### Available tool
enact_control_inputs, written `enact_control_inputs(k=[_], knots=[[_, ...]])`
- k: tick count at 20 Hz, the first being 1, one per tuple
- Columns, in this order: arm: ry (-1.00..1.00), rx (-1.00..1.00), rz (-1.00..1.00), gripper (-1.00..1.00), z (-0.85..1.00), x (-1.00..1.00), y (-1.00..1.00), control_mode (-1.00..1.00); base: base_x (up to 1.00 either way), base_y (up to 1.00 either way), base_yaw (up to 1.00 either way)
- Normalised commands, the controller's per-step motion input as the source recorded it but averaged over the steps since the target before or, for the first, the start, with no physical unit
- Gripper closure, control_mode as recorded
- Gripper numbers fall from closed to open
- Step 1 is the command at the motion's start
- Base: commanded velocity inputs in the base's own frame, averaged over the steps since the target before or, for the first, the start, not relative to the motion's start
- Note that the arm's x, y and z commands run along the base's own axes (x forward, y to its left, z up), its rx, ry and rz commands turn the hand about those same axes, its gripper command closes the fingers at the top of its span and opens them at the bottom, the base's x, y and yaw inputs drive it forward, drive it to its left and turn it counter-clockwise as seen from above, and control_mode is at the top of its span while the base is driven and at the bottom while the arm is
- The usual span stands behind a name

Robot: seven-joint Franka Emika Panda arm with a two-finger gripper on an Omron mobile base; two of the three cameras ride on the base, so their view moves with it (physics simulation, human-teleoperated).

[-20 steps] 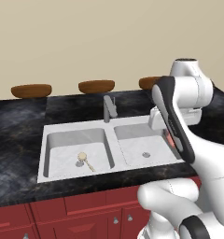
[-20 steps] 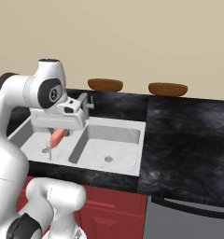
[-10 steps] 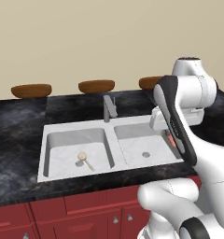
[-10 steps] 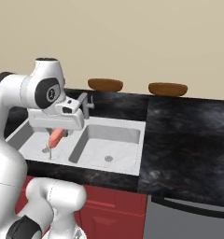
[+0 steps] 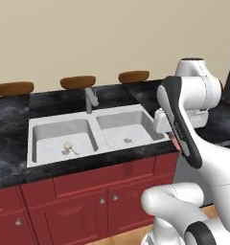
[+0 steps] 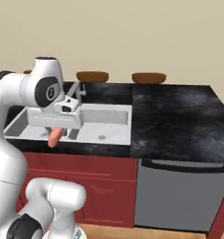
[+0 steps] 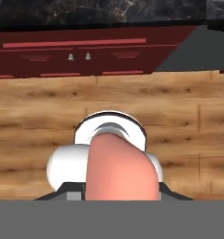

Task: Pick up the bar soap and dish brush from the sink, and place them back in the cabinet, and close the cabinet door.

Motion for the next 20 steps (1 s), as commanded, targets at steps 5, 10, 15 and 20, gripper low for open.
enact_control_inputs(k=[5, 10, 15, 20], knots=[[0.00, 0.00, 0.00, 1.00, 0.00, 0.00, 0.00, 1.00, -0.36, -0.18, -0.44], [0.00, 0.00, 0.00, 1.00, 0.00, 0.00, 0.00, 1.00, -0.03, -0.21, -0.54], [0.00, 0.00, 0.00, 1.00, 0.00, 0.00, 0.00, 1.00, 0.00, -0.21, -0.58], [0.00, 0.00, 0.00, 1.00, 0.00, 0.00, 0.00, 1.00, 0.00, -0.12, -0.58]])
